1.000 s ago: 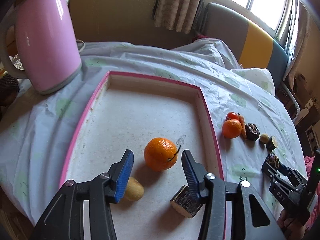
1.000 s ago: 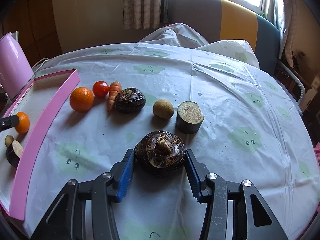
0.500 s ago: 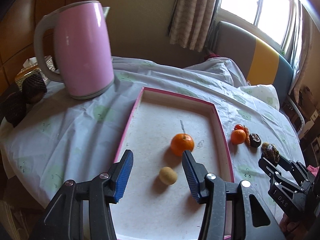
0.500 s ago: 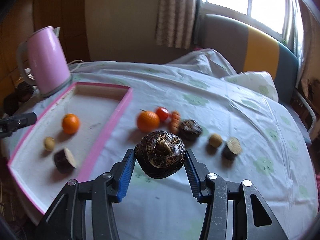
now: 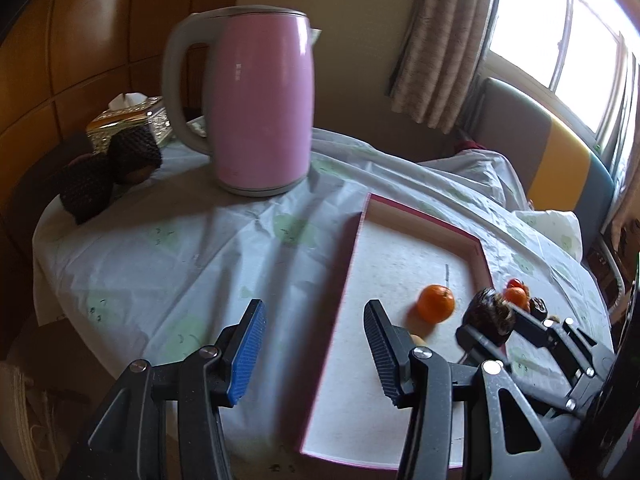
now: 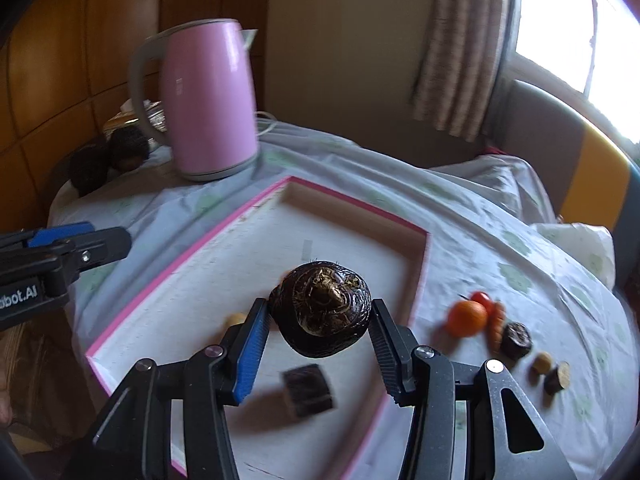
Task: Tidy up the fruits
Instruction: 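Carry the dark shell fruit into the tray and open the right gripper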
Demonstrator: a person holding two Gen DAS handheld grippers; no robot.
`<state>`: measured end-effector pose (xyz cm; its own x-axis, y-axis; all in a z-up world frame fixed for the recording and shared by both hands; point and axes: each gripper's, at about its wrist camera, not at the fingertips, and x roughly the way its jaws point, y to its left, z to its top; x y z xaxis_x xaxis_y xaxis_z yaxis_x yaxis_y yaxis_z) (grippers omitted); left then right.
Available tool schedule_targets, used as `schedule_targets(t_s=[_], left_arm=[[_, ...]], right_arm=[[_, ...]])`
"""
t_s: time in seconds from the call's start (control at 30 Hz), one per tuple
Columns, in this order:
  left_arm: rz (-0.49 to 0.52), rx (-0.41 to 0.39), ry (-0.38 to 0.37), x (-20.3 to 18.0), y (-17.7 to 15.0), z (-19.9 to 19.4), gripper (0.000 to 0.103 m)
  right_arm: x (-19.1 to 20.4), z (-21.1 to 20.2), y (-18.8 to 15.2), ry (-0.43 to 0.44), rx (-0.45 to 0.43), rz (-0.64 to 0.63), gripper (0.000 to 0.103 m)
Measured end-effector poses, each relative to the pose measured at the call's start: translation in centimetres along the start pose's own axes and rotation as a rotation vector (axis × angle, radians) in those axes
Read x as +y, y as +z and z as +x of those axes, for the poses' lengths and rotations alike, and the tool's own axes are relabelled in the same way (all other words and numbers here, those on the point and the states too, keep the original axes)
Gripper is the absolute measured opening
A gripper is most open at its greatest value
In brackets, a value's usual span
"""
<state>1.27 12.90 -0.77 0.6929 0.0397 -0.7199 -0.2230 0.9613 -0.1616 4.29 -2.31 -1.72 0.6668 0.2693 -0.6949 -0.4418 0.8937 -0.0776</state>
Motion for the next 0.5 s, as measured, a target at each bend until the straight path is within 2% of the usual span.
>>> schedule_targets(t_s=[0.33,0.5], left_arm=[[-0.071,-0.032,0.063,3.4,0.7,-0.7,0.051],[-0.082,-0.027,0.08,4.2,0.6,-0.6,0.051]], right_arm=[[6.3,1.9,-0.9,0.121,0.045,-0.196,0.05],[7.6,2.3,-1.7,0.134,0.063,-0.229,0.051]])
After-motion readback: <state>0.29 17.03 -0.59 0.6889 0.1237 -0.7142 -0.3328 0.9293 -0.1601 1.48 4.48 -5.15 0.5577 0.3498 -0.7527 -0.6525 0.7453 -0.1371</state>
